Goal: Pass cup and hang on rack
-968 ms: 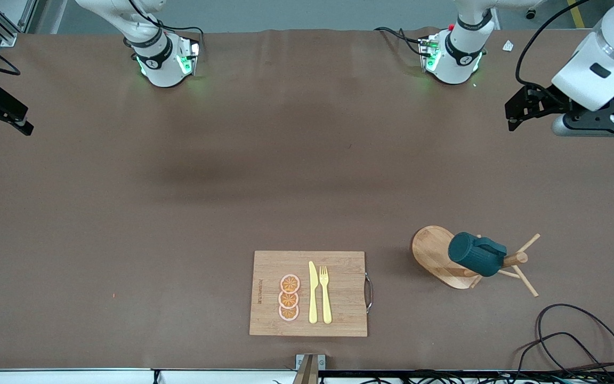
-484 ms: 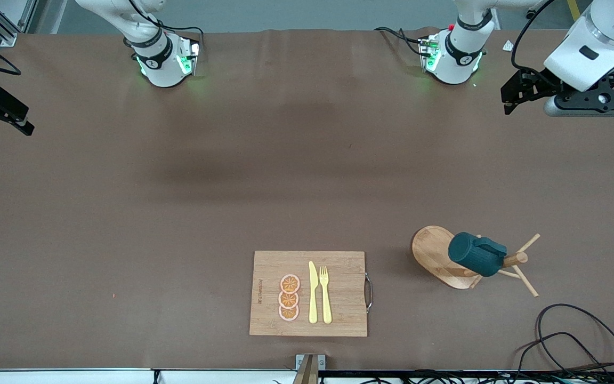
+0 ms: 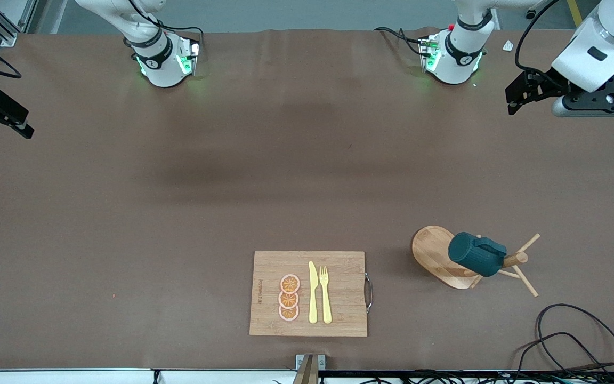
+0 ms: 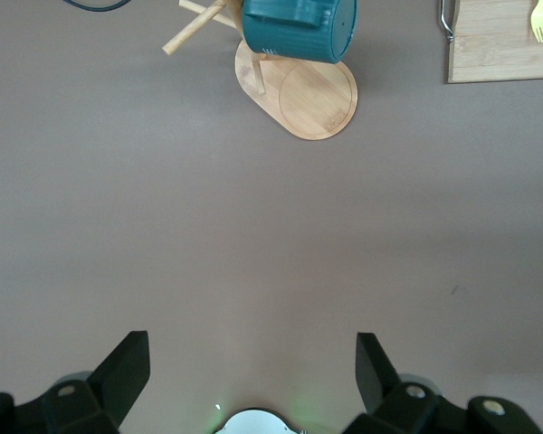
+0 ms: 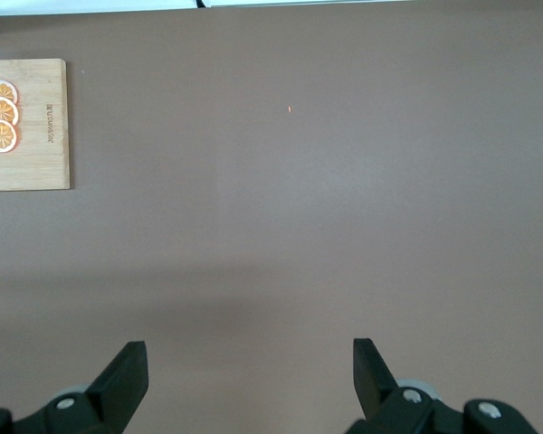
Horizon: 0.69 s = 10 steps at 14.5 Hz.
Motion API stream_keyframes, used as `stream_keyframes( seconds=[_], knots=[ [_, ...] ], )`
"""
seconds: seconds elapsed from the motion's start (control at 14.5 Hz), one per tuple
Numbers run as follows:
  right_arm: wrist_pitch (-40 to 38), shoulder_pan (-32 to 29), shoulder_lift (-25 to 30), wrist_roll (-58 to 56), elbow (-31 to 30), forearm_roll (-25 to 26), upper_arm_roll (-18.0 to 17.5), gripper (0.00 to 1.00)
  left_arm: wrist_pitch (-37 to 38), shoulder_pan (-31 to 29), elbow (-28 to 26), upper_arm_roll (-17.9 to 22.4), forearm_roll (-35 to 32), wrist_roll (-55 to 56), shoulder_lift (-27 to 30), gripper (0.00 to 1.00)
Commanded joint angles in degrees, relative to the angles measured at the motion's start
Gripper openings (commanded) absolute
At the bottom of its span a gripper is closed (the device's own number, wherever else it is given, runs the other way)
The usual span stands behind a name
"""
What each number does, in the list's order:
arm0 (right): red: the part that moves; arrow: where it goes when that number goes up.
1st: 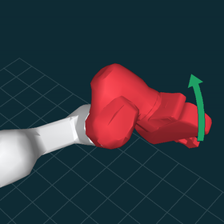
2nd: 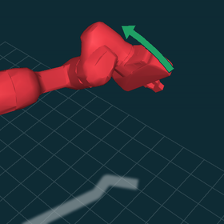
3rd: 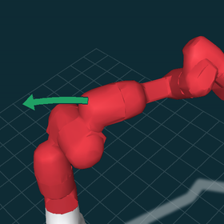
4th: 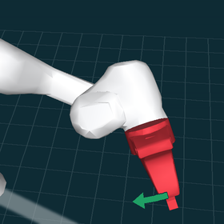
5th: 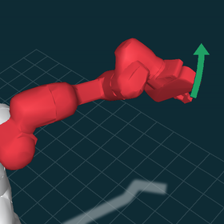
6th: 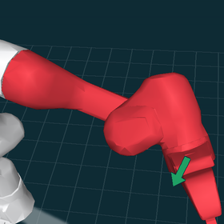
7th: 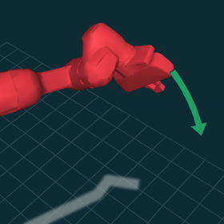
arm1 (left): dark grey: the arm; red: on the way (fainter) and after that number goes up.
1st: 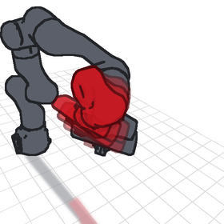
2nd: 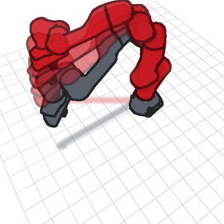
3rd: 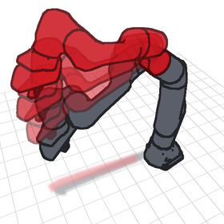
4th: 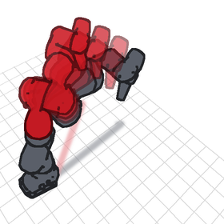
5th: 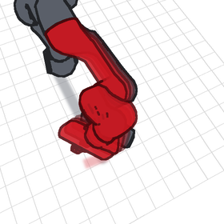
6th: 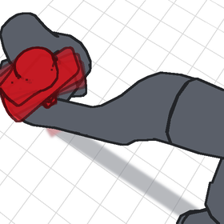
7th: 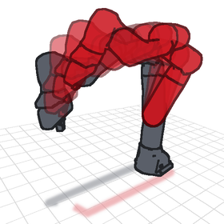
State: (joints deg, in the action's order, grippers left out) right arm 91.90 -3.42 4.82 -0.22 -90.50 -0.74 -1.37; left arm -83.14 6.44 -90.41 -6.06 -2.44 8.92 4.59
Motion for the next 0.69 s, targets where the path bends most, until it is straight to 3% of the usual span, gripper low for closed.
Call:
stream_keyframes(
  seconds=[0.0, 0.62],
  knots=[
    [0.7, -0.1, 0.7, 0.2, -1.1, 0.3, 0.1, 1.00, -0.9, -0.7, -1.3, 0.3, 0.8, -1.0, 1.3, 1.00],
    [0.6, 0.0, 0.7, 0.2, -1.1, 0.3, 0.1, 1.00, -0.5, -0.7, -1.6, 0.3, 0.7, -1.9, 1.1, 1.00]
  ],
)
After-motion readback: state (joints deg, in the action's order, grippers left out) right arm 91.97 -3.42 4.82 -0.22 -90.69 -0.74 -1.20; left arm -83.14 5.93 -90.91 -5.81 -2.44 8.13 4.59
